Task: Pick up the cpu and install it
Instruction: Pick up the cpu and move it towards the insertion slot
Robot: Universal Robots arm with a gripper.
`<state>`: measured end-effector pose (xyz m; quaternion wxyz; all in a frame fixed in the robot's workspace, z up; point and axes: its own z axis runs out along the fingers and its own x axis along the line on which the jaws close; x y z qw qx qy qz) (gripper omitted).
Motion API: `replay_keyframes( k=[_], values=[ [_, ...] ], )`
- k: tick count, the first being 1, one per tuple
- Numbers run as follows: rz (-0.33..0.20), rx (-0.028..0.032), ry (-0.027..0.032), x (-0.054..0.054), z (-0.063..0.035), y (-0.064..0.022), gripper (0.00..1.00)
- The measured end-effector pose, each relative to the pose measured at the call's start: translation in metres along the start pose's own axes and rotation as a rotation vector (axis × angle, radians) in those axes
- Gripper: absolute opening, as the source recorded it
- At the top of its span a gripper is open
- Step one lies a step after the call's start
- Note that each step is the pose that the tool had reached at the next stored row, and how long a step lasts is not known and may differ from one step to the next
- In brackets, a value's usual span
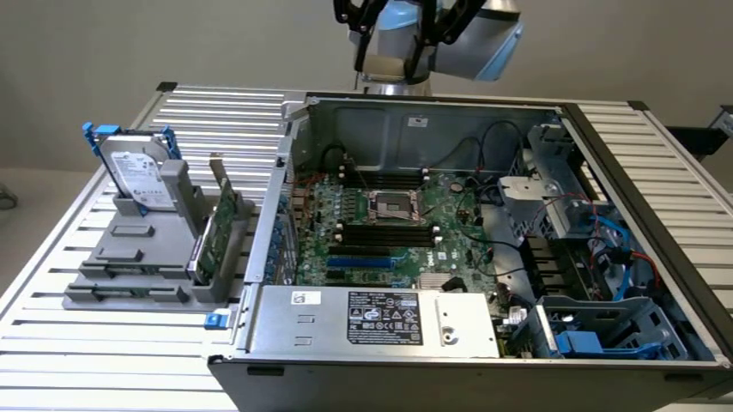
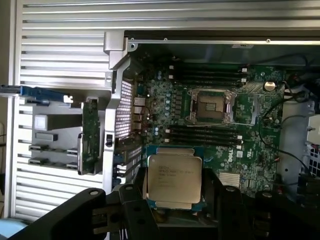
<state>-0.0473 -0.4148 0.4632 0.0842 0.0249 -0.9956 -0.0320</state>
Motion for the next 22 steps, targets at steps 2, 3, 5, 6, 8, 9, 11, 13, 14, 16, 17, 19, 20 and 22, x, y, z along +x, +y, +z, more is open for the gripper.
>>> replay_keyframes(
  k=[2, 3, 5, 6, 8, 9, 11, 13, 14, 16, 17, 19, 20, 22],
  values=[
    [0.000, 0.0005, -0.0039, -0.001, 0.0028, 0.0031, 0.54],
    [0.000, 0.0006, -0.0047, -0.001, 0.0045, 0.0049, 0.54],
    [0.000, 0.0007, -0.0049, -0.002, 0.0083, 0.0091, 0.54],
    [0.000, 0.0007, -0.0049, -0.004, 0.0101, 0.0119, 0.54],
    [0.000, 0.0010, -0.0050, -0.009, 0.0132, 0.0179, 0.54],
    [0.000, 0.0010, -0.0050, -0.013, 0.0146, 0.0206, 0.54],
    [0.000, 0.0013, -0.0049, -0.021, 0.0174, 0.0262, 0.54],
    [0.000, 0.0015, -0.0048, -0.029, 0.0201, 0.0315, 0.54],
    [0.000, 0.0016, -0.0048, -0.032, 0.0217, 0.0341, 0.54],
    [0.000, 0.0014, -0.0050, -0.034, 0.0252, 0.0373, 0.54],
    [0.002, 0.0014, -0.0050, -0.035, 0.0269, 0.0387, 0.54],
    [0.004, 0.0009, -0.0051, -0.036, 0.0306, 0.0412, 0.54],
    [0.006, 0.0006, -0.0053, -0.037, 0.0324, 0.0424, 0.54],
    [0.010, 0.0000, -0.0055, -0.038, 0.0361, 0.0450, 0.54]
  ],
)
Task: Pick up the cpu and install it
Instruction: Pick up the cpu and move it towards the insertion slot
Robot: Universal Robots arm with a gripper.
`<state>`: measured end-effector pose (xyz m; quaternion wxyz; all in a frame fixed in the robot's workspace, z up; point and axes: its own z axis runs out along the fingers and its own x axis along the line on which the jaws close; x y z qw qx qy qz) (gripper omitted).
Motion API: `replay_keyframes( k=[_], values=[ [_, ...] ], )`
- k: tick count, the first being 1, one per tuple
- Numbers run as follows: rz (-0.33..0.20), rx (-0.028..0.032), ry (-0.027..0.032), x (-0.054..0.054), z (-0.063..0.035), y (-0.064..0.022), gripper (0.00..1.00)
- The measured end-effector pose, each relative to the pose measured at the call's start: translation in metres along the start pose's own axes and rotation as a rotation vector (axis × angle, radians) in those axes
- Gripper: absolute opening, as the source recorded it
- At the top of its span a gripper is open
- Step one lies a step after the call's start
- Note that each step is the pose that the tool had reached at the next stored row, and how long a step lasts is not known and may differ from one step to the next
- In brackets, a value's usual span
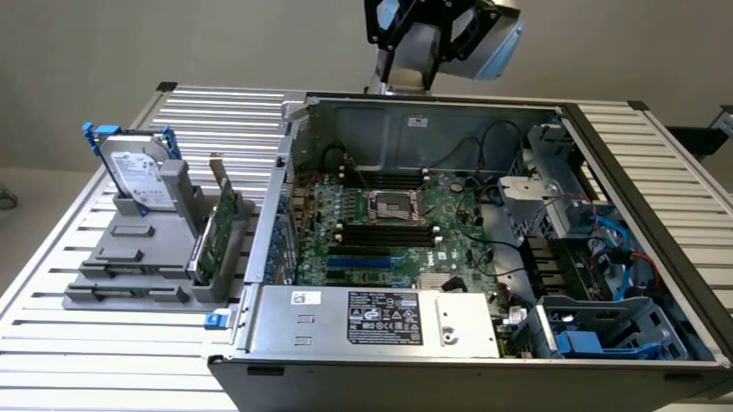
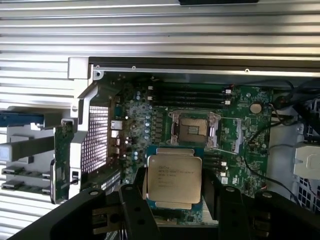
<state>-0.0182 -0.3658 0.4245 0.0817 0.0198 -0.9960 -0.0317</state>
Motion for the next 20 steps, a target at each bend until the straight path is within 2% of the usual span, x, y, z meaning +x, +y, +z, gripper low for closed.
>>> replay_keyframes(
  k=[13, 20],
  values=[
    [0.014, -0.0023, -0.0011, -0.006, 0.0242, 0.0162, 0.54],
    [0.015, -0.0007, -0.0010, -0.011, 0.0368, 0.0234, 0.54]
  ],
)
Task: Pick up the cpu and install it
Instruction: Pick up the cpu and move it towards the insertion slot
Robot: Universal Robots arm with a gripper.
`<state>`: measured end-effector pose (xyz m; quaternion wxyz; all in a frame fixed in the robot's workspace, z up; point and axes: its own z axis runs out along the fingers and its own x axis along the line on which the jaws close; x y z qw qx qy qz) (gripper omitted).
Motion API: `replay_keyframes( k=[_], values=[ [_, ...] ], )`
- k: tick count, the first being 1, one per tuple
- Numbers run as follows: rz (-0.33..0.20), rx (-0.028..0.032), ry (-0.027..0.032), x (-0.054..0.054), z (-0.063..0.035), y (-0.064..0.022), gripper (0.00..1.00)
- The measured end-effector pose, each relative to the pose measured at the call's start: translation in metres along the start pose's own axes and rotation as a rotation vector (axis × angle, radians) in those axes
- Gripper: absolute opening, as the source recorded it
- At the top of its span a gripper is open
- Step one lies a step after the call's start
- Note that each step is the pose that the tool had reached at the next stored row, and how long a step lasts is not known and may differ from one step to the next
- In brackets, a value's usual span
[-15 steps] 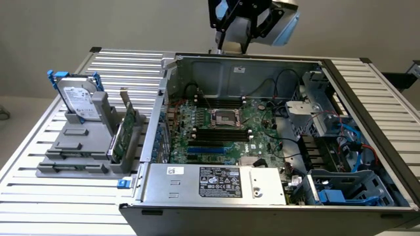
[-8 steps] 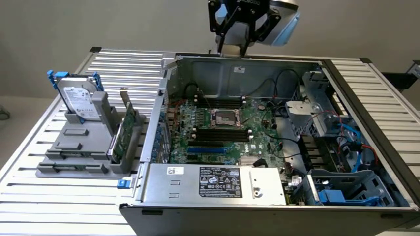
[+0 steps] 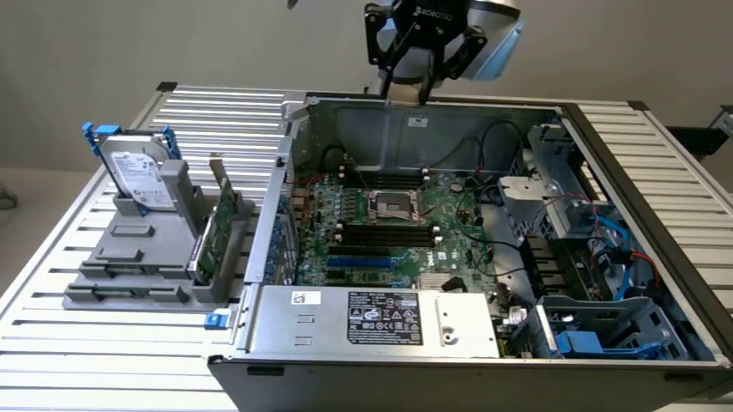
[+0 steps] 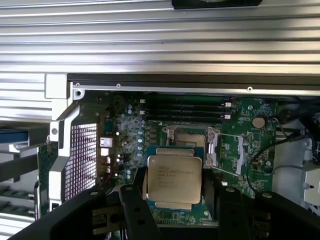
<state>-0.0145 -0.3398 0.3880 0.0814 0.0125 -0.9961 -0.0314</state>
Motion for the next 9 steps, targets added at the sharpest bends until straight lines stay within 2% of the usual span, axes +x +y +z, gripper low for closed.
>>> replay_keyframes(
  k=[5, 9],
  values=[
    [0.001, 0.0027, 0.0000, -0.003, 0.0088, 0.0031, 0.54],
    [0.002, 0.0077, 0.0001, -0.005, 0.0154, 0.0051, 0.54]
  ],
)
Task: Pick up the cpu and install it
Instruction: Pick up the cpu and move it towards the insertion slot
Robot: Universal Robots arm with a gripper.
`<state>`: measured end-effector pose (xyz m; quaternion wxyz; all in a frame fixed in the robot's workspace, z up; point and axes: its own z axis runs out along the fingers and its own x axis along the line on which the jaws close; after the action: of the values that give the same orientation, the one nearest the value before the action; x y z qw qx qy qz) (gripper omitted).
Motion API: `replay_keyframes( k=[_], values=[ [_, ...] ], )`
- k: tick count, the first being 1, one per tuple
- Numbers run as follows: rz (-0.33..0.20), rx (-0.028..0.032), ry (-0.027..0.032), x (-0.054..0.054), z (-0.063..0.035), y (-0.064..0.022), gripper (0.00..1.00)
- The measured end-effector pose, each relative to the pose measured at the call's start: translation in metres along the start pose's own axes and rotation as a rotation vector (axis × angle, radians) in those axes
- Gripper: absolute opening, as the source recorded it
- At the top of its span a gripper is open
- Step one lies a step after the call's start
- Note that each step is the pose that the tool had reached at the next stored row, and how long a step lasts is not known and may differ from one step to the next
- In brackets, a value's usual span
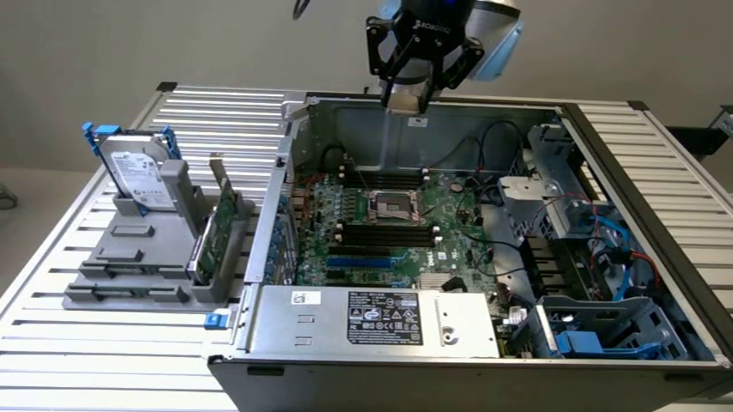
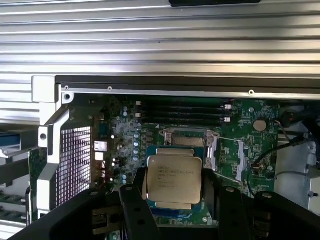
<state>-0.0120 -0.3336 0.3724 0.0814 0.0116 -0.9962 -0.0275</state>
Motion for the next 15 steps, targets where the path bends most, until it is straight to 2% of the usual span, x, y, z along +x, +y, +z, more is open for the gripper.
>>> replay_keyframes(
  k=[11, 15],
  values=[
    [0.003, 0.0171, 0.0003, -0.007, 0.0170, 0.0048, 0.54],
    [0.003, 0.0207, 0.0004, -0.009, 0.0241, 0.0059, 0.54]
  ],
)
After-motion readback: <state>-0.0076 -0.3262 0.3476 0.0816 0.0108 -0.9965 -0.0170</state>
